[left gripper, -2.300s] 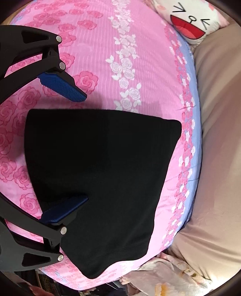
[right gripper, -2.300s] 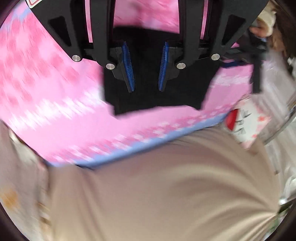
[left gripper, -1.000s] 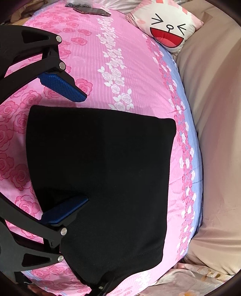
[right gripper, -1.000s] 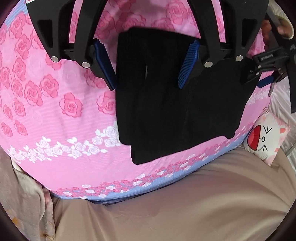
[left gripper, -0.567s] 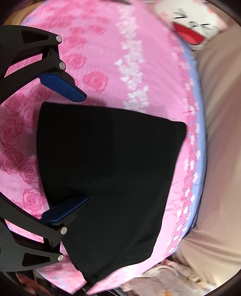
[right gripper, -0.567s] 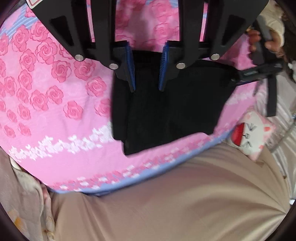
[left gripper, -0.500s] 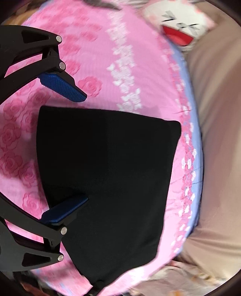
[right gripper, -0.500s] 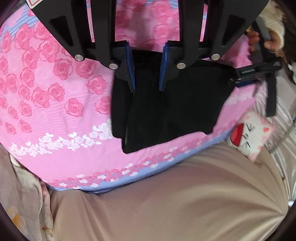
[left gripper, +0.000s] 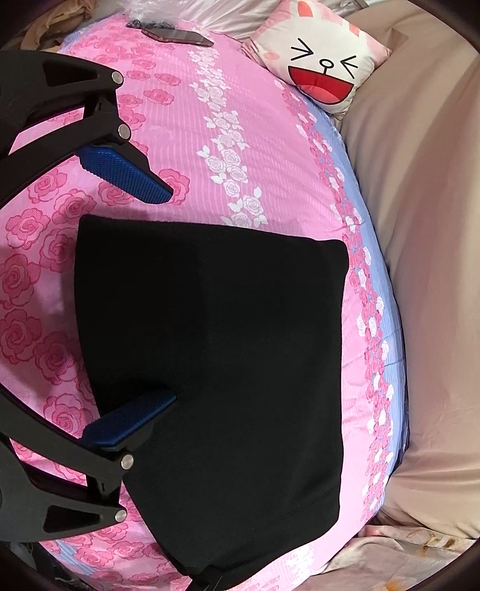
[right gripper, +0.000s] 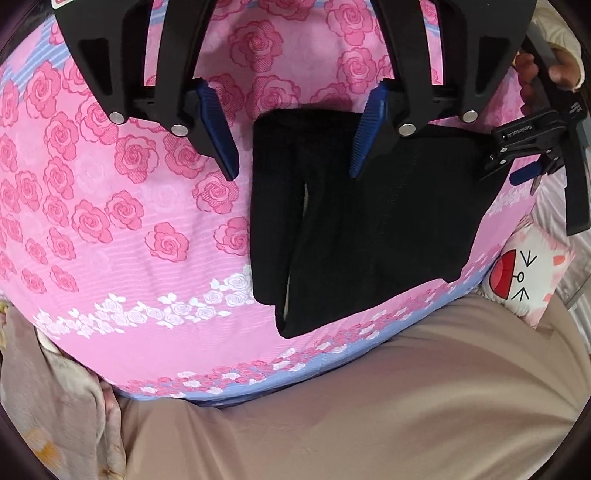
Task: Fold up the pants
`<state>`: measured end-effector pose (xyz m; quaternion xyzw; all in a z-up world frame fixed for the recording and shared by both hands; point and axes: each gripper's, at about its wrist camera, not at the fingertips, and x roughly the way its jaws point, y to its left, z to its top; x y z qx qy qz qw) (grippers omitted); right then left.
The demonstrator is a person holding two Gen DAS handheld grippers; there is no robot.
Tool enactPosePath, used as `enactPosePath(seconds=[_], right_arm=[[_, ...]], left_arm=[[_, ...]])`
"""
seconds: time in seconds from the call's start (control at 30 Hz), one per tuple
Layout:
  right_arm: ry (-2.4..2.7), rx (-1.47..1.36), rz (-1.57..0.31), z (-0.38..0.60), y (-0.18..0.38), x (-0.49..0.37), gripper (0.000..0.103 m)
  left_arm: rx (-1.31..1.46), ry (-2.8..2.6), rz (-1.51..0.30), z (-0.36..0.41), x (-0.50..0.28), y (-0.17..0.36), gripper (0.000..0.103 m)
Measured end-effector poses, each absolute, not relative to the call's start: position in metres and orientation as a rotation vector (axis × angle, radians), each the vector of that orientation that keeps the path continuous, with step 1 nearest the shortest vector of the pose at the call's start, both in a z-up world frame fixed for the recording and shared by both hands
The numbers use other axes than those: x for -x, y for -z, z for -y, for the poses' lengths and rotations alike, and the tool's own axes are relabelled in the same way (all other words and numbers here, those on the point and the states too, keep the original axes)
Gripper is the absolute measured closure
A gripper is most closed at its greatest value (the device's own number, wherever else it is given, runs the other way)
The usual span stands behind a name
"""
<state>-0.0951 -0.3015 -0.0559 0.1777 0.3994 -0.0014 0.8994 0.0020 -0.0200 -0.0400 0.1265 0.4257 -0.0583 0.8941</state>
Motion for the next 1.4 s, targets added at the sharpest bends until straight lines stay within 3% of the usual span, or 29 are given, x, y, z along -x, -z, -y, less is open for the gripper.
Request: enactPosePath(seconds=[0.17, 0.43, 0.6, 0.93, 1.0, 1.4], right_arm=[[0.005, -0.400, -0.837, 0.307, 0.060, 0.094, 0.034], [-0.030, -0.465, -0.866, 0.313, 0.065, 0.092, 0.030], [-0.046, -0.507, -0.879, 0.316, 0.068, 0.090, 0.019], [-0.307, -0.709, -0.899, 0.327, 0.076, 0.085, 0.014], [-0.337, -0.702, -0.903, 0.324, 0.076, 0.080, 0.005], [-0.416, -0.643, -0.954, 0.317, 0.078, 0.055, 0.005]], left_arm=[[-0.258, 0.128, -0.883, 0.019, -0.003, 0.041, 0.005], [-0.225, 0.165, -0.898, 0.013, -0.006, 0.043, 0.005], [-0.184, 0.188, -0.917, 0.009, -0.009, 0.046, 0.005], [0.263, 0.491, -1.105, -0.051, -0.038, 0.055, 0.005], [0.301, 0.522, -1.134, -0.054, -0.045, 0.058, 0.005], [0.341, 0.557, -1.216, -0.061, -0.075, 0.065, 0.005]])
